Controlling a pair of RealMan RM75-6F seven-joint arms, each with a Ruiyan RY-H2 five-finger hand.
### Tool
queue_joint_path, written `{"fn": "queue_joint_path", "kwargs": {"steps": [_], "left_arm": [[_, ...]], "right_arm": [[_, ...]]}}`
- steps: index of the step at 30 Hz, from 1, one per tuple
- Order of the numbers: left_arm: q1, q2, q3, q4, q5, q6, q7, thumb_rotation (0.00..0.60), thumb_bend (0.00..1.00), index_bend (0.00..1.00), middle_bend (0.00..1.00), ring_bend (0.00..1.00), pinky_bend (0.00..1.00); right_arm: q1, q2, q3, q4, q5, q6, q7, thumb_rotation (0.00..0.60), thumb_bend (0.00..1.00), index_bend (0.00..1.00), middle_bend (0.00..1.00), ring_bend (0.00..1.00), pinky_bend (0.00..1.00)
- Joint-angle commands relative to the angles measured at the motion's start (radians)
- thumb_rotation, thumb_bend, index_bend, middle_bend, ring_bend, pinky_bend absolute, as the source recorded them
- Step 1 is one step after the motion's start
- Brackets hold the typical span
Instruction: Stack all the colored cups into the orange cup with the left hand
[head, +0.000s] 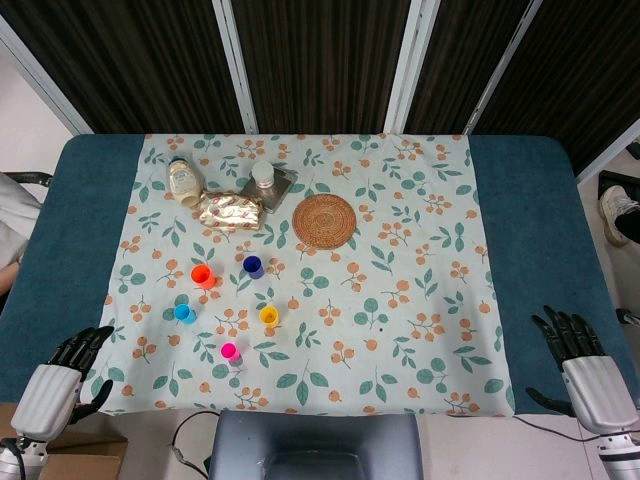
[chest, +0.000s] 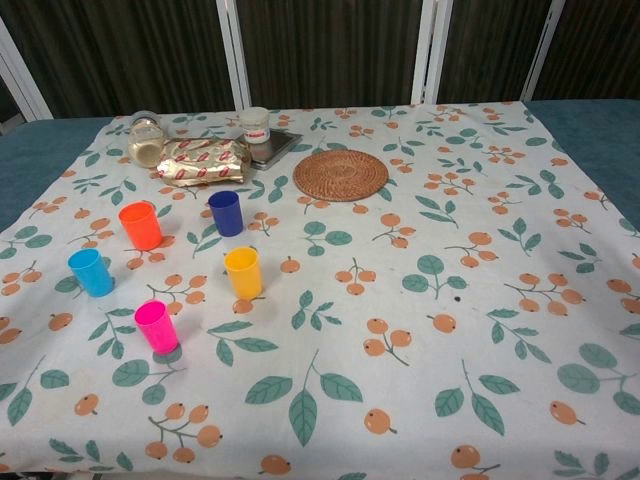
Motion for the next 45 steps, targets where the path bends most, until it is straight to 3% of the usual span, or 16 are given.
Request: {"fn": "queue_joint_path", "kwargs": {"steps": [1, 5, 8, 10, 12, 13, 14, 15, 16, 18, 22, 28, 36, 45], "left_arm": [[-0.004, -0.004, -0.004, 0.002, 0.001, -0.002, -0.004, 0.6, 0.39, 0.0, 0.11, 0.1, 0.21], [-0.033, -0.032, -0.018, 0.013, 0.018, -0.019, -0.023, 0.6, 0.39, 0.0, 0.1, 0.09, 0.21], [-0.092, -0.071, -0.063, 0.01, 0.01, -0.067, -0.032, 0.6, 0.39, 0.0, 0.11, 0.11, 0.27], [-0.149, -0.104, -0.11, -0.003, -0.01, -0.122, -0.003, 0.6, 0.39, 0.0, 0.19, 0.25, 0.46], [-0.212, -0.154, -0.168, -0.018, -0.055, -0.185, 0.003, 0.6, 0.39, 0.0, 0.39, 0.5, 0.77], [-0.237, -0.182, -0.196, -0.025, -0.092, -0.217, -0.001, 0.6, 0.39, 0.0, 0.56, 0.68, 0.91], [-0.259, -0.205, -0.221, -0.037, -0.143, -0.256, 0.003, 0.6, 0.39, 0.0, 0.67, 0.8, 0.97], [-0.289, -0.23, -0.254, -0.057, -0.21, -0.311, 0.025, 0.6, 0.39, 0.01, 0.86, 0.94, 1.0], [-0.314, -0.244, -0.277, -0.07, -0.256, -0.351, 0.052, 0.6, 0.39, 0.02, 0.95, 0.99, 1.0], [-0.366, -0.28, -0.324, -0.085, -0.342, -0.406, 0.146, 0.6, 0.39, 0.06, 1.0, 1.0, 1.0], [-0.453, -0.37, -0.379, -0.071, -0.47, -0.459, 0.319, 0.6, 0.39, 0.12, 1.0, 1.0, 1.0], [-0.557, -0.469, -0.404, -0.027, -0.634, -0.488, 0.554, 0.6, 0.39, 0.17, 1.0, 1.0, 1.0], [-0.65, -0.563, -0.433, 0.106, -0.814, -0.514, 0.654, 0.6, 0.38, 0.15, 1.0, 1.0, 1.0], [-0.711, -0.633, -0.438, 0.244, -0.887, -0.523, 0.67, 0.6, 0.37, 0.18, 1.0, 1.0, 1.0]], "right_arm": [[0.0, 0.002, -0.001, 0.0, 0.002, -0.002, 0.0, 0.6, 0.18, 0.0, 0.0, 0.0, 0.0], [-0.004, 0.006, 0.0, -0.001, 0.002, 0.005, 0.008, 0.6, 0.19, 0.0, 0.0, 0.0, 0.0], [-0.005, 0.007, 0.001, 0.0, 0.005, 0.008, 0.014, 0.6, 0.19, 0.0, 0.0, 0.0, 0.0], [-0.005, 0.008, 0.004, 0.0, 0.009, 0.008, 0.016, 0.6, 0.19, 0.0, 0.0, 0.0, 0.0], [-0.003, 0.006, 0.009, 0.0, 0.015, 0.007, 0.015, 0.6, 0.19, 0.0, 0.0, 0.0, 0.0], [-0.003, 0.006, 0.011, -0.001, 0.019, 0.006, 0.014, 0.6, 0.19, 0.0, 0.0, 0.0, 0.0], [-0.002, 0.005, 0.012, -0.001, 0.022, 0.003, 0.012, 0.6, 0.19, 0.0, 0.0, 0.0, 0.0], [0.0, 0.004, 0.014, -0.001, 0.027, -0.003, 0.008, 0.6, 0.19, 0.0, 0.0, 0.0, 0.0], [0.002, 0.003, 0.015, -0.002, 0.031, -0.007, 0.006, 0.6, 0.19, 0.0, 0.0, 0.0, 0.0], [0.006, 0.002, 0.02, -0.004, 0.044, -0.018, 0.003, 0.6, 0.19, 0.0, 0.0, 0.0, 0.0], [0.014, 0.001, 0.03, -0.008, 0.066, -0.036, -0.003, 0.6, 0.19, 0.0, 0.0, 0.0, 0.0], [0.021, 0.002, 0.033, -0.011, 0.077, -0.052, -0.006, 0.6, 0.19, 0.0, 0.0, 0.0, 0.0], [0.018, 0.012, 0.031, -0.012, 0.073, -0.044, 0.012, 0.6, 0.19, 0.0, 0.0, 0.0, 0.0], [0.017, 0.021, 0.031, -0.011, 0.073, -0.041, 0.031, 0.6, 0.19, 0.0, 0.0, 0.0, 0.0]]}}
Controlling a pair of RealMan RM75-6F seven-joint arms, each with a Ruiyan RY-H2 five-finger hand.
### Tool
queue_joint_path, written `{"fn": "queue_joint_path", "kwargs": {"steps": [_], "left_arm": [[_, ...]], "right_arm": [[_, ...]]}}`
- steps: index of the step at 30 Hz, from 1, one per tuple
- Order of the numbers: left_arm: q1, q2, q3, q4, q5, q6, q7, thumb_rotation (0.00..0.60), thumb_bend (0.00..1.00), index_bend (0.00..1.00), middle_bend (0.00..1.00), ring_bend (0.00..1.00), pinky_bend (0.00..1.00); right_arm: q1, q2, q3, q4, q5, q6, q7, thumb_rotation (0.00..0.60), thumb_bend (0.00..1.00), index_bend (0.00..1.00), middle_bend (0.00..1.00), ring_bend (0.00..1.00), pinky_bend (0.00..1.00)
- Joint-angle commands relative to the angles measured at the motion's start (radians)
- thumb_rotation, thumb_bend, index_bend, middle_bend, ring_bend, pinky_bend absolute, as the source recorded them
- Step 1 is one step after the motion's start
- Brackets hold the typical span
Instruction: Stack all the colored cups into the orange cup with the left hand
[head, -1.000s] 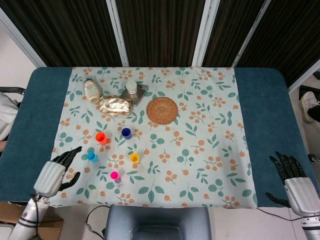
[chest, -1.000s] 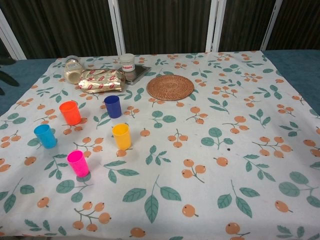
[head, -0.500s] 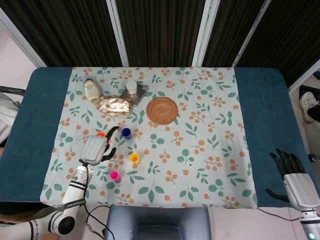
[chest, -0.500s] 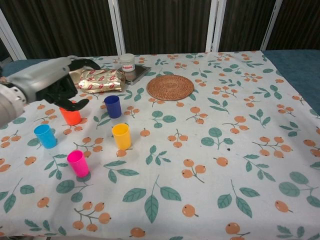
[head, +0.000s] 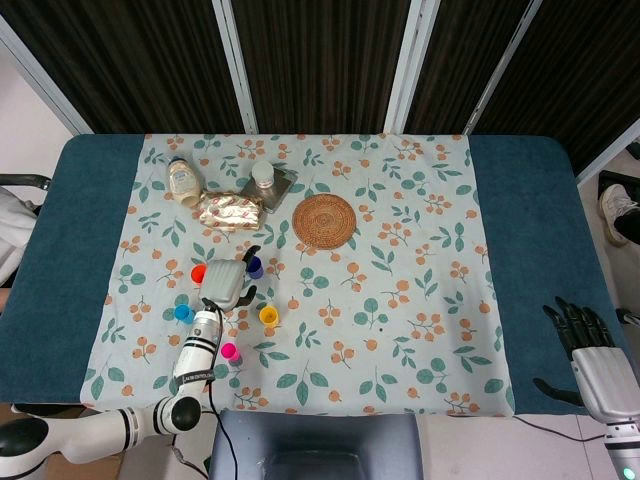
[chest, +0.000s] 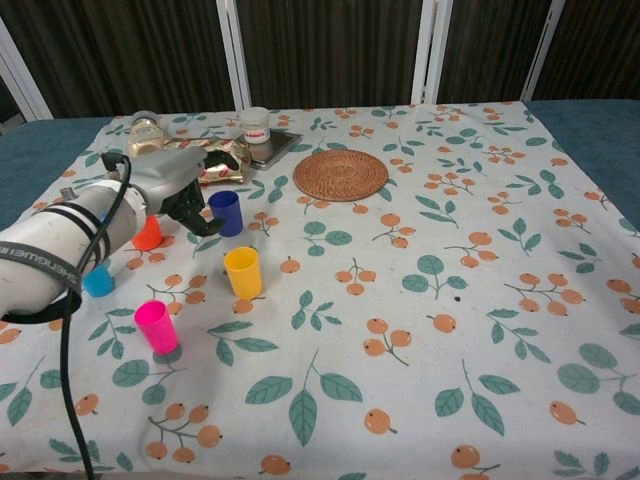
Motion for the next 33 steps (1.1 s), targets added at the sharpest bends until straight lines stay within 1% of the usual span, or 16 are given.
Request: {"fn": "queue_joint_path", "kwargs": {"steps": [1, 11, 18, 29, 33], "left_arm": [[-0.023, -0.024, -0.003, 0.043, -0.029, -0.005, 0.009, 0.6, 0.37, 0.19, 1.0, 1.0, 1.0], [-0.056, -0.061, -0.004, 0.15, -0.069, -0.024, -0.007, 0.6, 0.36, 0.26, 1.0, 1.0, 1.0], [-0.071, -0.083, -0.011, 0.209, -0.075, -0.051, -0.061, 0.6, 0.37, 0.3, 1.0, 1.0, 1.0], [-0.084, -0.092, -0.018, 0.235, -0.094, -0.085, -0.109, 0.6, 0.36, 0.33, 1.0, 1.0, 1.0], [-0.087, -0.095, -0.019, 0.24, -0.092, -0.084, -0.124, 0.6, 0.36, 0.37, 1.0, 1.0, 1.0]], "right_arm": [[0.0, 0.002, 0.001, 0.0, 0.001, 0.001, 0.003, 0.6, 0.19, 0.0, 0.0, 0.0, 0.0], [-0.002, 0.006, 0.001, 0.001, 0.001, 0.005, 0.014, 0.6, 0.19, 0.0, 0.0, 0.0, 0.0], [-0.002, 0.007, 0.003, 0.001, 0.004, 0.006, 0.014, 0.6, 0.19, 0.0, 0.0, 0.0, 0.0], [-0.003, 0.007, 0.006, -0.001, 0.008, 0.007, 0.014, 0.6, 0.19, 0.0, 0.0, 0.0, 0.0], [-0.004, 0.008, 0.005, -0.001, 0.007, 0.009, 0.015, 0.6, 0.19, 0.0, 0.0, 0.0, 0.0]]}}
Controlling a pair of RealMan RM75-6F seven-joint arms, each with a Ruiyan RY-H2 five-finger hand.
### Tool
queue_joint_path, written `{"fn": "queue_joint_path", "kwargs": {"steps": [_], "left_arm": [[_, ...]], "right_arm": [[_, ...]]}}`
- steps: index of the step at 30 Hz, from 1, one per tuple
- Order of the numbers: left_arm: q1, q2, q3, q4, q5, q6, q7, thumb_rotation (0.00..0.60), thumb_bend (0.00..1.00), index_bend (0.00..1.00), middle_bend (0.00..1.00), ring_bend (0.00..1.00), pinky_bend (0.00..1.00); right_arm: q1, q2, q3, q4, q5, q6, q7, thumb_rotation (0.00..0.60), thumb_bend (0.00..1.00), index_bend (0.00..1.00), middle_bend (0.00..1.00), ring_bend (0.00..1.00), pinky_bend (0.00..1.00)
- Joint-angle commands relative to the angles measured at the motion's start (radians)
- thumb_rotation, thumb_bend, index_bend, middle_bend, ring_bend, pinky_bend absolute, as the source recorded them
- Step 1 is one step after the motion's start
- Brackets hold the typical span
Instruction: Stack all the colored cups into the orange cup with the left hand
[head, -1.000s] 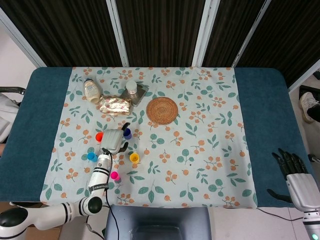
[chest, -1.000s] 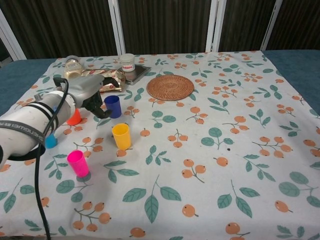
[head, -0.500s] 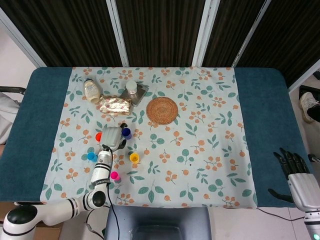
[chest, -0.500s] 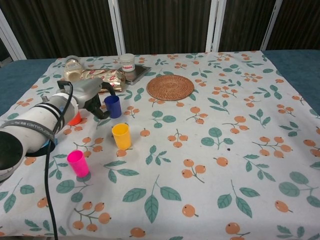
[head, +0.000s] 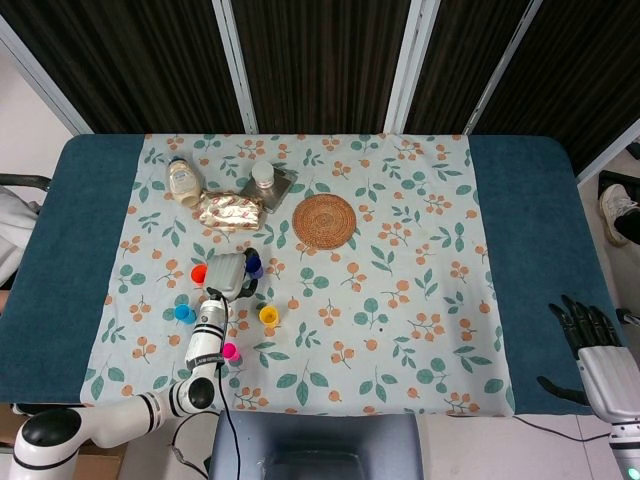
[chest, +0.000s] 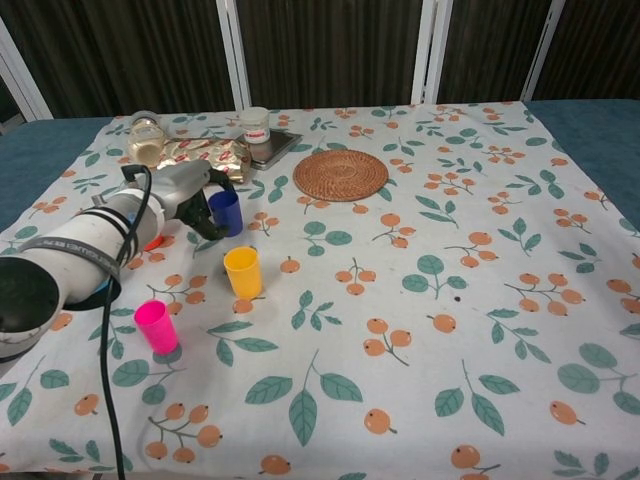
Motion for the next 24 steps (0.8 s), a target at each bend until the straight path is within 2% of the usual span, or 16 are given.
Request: {"fn": "queue_joint_path", "kwargs": {"steps": [1, 5, 9, 16, 19, 22, 24], "left_arm": [[-0.002, -0.003, 0.0, 0.005, 0.003, 0.002, -0.009, 0.6, 0.36, 0.39, 1.0, 1.0, 1.0], [-0.005, -0.007, 0.002, 0.016, 0.008, 0.011, -0.014, 0.6, 0.36, 0.5, 1.0, 1.0, 1.0], [0.0, 0.003, 0.001, -0.004, 0.033, 0.036, -0.032, 0.6, 0.37, 0.54, 1.0, 1.0, 1.0], [0.049, 0.107, 0.001, -0.183, 0.107, 0.123, -0.07, 0.6, 0.37, 0.56, 1.0, 1.0, 1.0], [0.064, 0.136, 0.007, -0.225, 0.118, 0.137, -0.07, 0.6, 0.36, 0.56, 1.0, 1.0, 1.0], [0.133, 0.239, 0.055, -0.335, 0.163, 0.191, -0.067, 0.6, 0.36, 0.56, 1.0, 1.0, 1.0], [0.156, 0.272, 0.075, -0.361, 0.169, 0.19, -0.077, 0.6, 0.37, 0.56, 1.0, 1.0, 1.0]], "right_arm": [[0.0, 0.0, 0.0, 0.0, 0.0, 0.0, 0.0, 0.6, 0.19, 0.0, 0.0, 0.0, 0.0], [0.0, 0.0, 0.0, 0.0, -0.001, 0.0, 0.0, 0.6, 0.19, 0.0, 0.0, 0.0, 0.0], [0.0, 0.0, 0.0, 0.0, 0.0, -0.001, 0.0, 0.6, 0.19, 0.0, 0.0, 0.0, 0.0], [0.002, -0.001, -0.002, 0.001, -0.002, -0.006, -0.002, 0.6, 0.19, 0.0, 0.0, 0.0, 0.0], [0.002, 0.0, -0.003, 0.001, -0.004, -0.006, -0.002, 0.6, 0.18, 0.0, 0.0, 0.0, 0.0], [0.0, -0.002, -0.004, 0.0, -0.008, -0.002, -0.005, 0.6, 0.19, 0.0, 0.0, 0.0, 0.0], [-0.001, -0.004, -0.006, 0.0, -0.01, -0.001, -0.008, 0.6, 0.19, 0.0, 0.0, 0.0, 0.0]]}}
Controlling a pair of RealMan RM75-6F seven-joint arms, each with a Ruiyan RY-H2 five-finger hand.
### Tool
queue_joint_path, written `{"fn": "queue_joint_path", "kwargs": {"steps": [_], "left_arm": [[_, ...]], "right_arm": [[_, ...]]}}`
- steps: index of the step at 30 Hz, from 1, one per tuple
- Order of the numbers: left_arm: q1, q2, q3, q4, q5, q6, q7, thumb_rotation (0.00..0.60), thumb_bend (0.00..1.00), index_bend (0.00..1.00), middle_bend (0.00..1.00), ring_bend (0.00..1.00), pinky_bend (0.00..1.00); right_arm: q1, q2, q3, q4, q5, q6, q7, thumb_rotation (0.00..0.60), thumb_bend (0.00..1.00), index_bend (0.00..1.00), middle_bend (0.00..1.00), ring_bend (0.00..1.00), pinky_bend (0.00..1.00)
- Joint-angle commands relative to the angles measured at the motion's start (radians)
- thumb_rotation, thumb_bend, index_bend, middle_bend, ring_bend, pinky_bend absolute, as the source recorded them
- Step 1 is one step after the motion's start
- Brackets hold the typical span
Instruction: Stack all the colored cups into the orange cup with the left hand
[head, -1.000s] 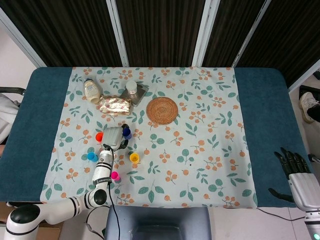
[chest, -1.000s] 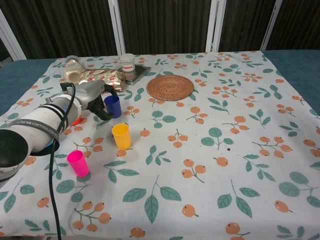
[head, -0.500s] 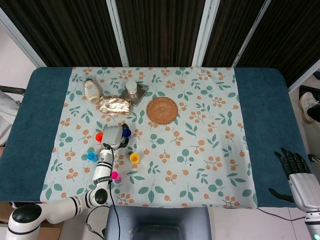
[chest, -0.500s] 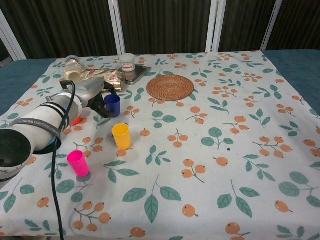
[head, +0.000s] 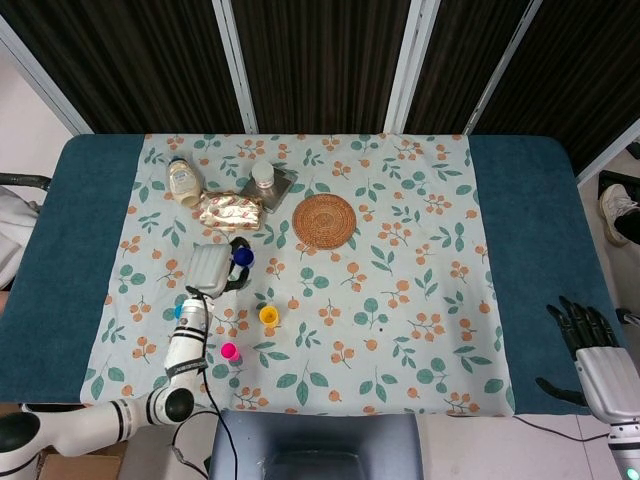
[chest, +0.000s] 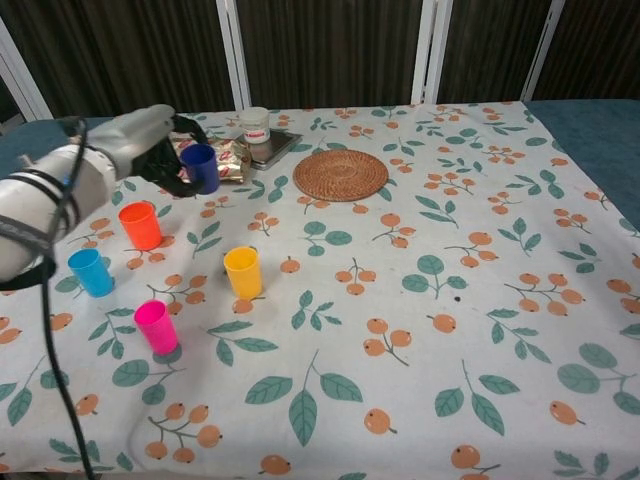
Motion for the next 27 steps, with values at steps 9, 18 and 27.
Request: {"fn": "queue_joint_path", "kwargs": {"steps": [9, 18, 27], "left_arm": [[0.102, 0.107, 0.095, -0.017, 0.047, 0.014, -0.05, 0.6, 0.37, 0.56, 1.0, 1.0, 1.0], [0.094, 0.085, 0.091, 0.05, 0.042, -0.027, -0.084, 0.6, 0.38, 0.56, 1.0, 1.0, 1.0], [0.094, 0.084, 0.091, 0.072, 0.019, -0.065, -0.091, 0.6, 0.38, 0.11, 1.0, 1.0, 1.0]], "right_arm": [[-0.002, -0.008, 0.005, 0.0, 0.006, 0.004, -0.01, 0.6, 0.19, 0.0, 0.0, 0.0, 0.0], [-0.003, -0.008, 0.006, -0.002, 0.007, 0.007, -0.011, 0.6, 0.19, 0.0, 0.0, 0.0, 0.0], [-0.003, -0.008, 0.007, -0.002, 0.009, 0.007, -0.01, 0.6, 0.19, 0.0, 0.0, 0.0, 0.0]]}}
